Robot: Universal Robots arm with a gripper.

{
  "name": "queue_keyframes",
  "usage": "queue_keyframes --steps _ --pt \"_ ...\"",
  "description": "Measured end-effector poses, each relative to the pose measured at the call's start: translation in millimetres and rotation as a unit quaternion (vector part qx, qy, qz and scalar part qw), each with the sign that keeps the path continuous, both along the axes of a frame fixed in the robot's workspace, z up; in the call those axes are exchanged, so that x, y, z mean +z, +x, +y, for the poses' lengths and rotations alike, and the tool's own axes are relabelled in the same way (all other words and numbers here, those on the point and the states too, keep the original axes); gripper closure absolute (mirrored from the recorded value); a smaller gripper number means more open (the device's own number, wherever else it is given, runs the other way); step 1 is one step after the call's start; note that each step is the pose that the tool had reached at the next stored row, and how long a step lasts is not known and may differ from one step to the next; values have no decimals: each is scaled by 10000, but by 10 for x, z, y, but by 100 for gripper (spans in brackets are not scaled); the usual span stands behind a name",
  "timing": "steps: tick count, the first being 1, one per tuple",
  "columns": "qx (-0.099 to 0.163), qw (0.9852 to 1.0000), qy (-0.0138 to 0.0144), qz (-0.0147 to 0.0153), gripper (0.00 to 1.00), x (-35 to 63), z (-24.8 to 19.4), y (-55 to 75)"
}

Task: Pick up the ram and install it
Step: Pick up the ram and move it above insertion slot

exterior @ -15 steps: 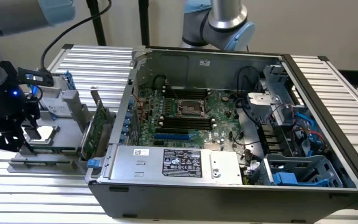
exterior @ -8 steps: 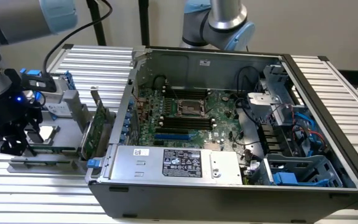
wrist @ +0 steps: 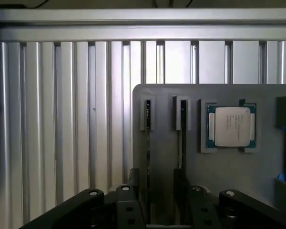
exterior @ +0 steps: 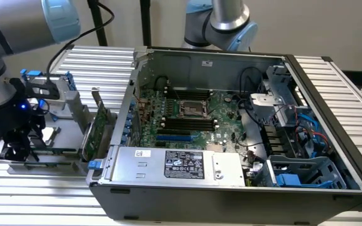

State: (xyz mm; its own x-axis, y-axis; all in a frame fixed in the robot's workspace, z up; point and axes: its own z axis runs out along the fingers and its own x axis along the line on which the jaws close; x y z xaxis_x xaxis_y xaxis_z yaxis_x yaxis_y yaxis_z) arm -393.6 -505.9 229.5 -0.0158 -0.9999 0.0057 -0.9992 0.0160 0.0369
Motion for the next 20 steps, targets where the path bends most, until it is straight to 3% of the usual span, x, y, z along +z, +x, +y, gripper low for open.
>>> queue_keyframes --steps 8,16,20 --pt "-1 10000 13 -1 0 -146 -64 12" --pt "3 9999 116 -1 0 -243 -100 33" --pt "7 9999 139 0 0 -294 -102 42"
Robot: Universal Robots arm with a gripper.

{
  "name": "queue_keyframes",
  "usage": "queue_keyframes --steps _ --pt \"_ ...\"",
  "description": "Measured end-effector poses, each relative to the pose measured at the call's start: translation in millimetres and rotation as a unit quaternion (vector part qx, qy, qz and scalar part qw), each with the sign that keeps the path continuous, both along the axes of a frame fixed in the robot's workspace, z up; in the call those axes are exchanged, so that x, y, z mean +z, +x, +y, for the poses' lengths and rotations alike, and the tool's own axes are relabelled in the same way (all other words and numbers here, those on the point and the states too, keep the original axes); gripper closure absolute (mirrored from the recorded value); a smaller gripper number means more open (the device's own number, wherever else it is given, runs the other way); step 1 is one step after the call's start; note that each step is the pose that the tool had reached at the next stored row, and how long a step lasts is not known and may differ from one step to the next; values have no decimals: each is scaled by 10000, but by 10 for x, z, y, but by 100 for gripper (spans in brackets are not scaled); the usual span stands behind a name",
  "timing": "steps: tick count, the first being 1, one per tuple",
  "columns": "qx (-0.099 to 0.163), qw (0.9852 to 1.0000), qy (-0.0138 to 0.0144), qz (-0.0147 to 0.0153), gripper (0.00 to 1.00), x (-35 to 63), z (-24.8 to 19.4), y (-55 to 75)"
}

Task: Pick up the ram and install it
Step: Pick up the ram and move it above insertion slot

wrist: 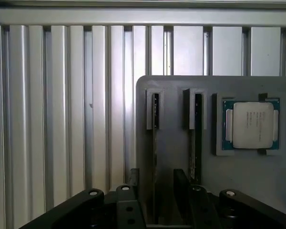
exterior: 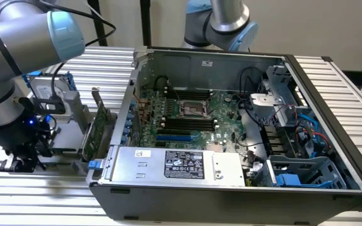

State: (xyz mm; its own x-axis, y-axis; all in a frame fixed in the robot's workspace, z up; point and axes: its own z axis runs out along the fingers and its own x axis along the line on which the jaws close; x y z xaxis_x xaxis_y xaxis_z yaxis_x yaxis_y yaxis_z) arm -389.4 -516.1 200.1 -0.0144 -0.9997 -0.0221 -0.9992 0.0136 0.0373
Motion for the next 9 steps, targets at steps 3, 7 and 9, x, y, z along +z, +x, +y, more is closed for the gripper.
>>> queue_keyframes --steps 3,7,9 --pt "2 10000 10 -1 0 -44 0 3" --pt "7 10000 13 1 100 -67 -1 2" --pt "10 10000 14 1 100 -70 0 3"
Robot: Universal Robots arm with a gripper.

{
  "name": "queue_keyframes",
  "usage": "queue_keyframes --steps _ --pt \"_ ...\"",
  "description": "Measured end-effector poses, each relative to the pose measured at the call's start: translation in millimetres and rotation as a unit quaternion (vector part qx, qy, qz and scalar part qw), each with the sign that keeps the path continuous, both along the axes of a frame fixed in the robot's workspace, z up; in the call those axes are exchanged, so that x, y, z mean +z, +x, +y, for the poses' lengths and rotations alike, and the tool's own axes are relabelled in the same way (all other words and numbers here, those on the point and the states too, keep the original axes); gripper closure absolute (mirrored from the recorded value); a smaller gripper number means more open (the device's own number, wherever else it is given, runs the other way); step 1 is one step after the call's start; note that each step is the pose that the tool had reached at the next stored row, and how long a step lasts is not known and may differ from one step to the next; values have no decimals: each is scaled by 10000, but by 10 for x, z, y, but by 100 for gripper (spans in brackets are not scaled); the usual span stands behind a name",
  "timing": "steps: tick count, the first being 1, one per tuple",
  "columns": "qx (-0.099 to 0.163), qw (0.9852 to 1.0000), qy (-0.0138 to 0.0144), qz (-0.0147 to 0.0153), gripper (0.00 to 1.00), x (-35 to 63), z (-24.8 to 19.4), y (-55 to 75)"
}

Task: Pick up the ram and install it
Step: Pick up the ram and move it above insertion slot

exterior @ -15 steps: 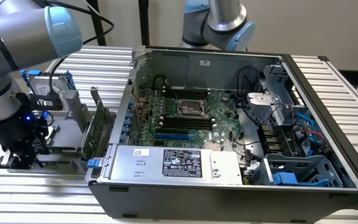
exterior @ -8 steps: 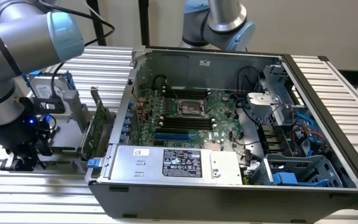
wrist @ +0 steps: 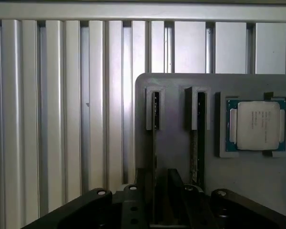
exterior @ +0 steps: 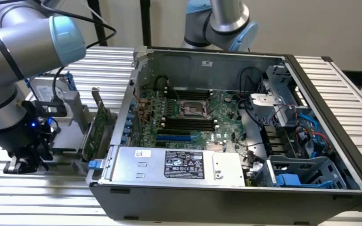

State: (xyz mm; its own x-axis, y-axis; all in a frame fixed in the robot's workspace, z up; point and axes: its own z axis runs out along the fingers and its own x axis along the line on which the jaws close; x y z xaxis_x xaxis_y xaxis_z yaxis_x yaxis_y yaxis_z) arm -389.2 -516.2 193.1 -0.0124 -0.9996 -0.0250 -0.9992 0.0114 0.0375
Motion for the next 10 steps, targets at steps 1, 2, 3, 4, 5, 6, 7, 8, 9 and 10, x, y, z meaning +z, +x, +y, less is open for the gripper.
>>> queue_keyframes --steps 1,2,3,4,5,6,7,8,9,10 --pt "1 10000 1 0 100 -1 0 0" --pt "1 10000 3 0 100 -1 0 0" --pt "2 10000 8 0 100 -2 0 0" --pt "4 10000 14 -1 100 -2 0 0" --pt "5 10000 18 -1 100 -2 0 0" --pt "6 10000 19 -1 100 -2 0 0" --pt "6 10000 19 0 100 -2 0 0" --pt "7 10000 19 0 100 -1 0 0" --pt "7 10000 19 0 100 -2 0 1" --pt "7 10000 19 0 100 -2 0 1"
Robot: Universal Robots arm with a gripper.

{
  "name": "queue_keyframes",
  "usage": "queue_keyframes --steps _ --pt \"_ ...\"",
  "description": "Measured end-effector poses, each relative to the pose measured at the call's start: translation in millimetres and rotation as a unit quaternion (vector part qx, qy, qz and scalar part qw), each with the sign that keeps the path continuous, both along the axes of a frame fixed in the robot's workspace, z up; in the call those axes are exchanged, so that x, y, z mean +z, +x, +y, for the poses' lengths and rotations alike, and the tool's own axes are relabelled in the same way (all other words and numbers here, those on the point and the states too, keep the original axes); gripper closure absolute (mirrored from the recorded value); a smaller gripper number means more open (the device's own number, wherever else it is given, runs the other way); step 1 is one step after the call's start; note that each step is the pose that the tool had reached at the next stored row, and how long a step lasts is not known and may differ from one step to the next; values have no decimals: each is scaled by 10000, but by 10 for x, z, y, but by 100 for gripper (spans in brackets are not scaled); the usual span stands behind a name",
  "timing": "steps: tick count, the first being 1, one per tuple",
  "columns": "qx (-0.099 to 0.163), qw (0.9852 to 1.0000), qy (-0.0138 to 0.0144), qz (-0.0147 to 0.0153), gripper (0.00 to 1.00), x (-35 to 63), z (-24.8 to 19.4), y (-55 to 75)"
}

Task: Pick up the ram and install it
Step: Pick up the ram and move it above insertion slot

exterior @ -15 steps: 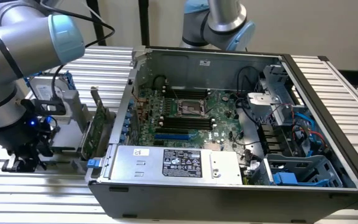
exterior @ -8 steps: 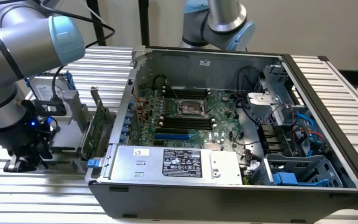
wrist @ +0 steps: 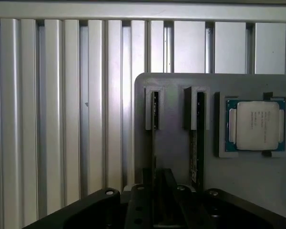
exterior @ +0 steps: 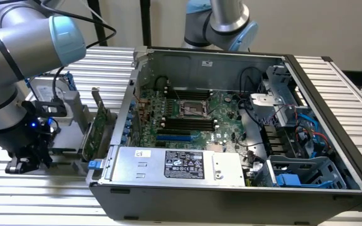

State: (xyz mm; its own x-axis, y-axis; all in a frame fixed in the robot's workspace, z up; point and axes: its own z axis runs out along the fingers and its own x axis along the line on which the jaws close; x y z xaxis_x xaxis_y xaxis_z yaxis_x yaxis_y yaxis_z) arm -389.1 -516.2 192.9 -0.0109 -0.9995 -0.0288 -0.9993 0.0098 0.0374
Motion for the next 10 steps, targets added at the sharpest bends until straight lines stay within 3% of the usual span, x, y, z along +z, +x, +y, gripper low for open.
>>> queue_keyframes --steps 10 --pt "0 10000 0 0 100 0 0 1"
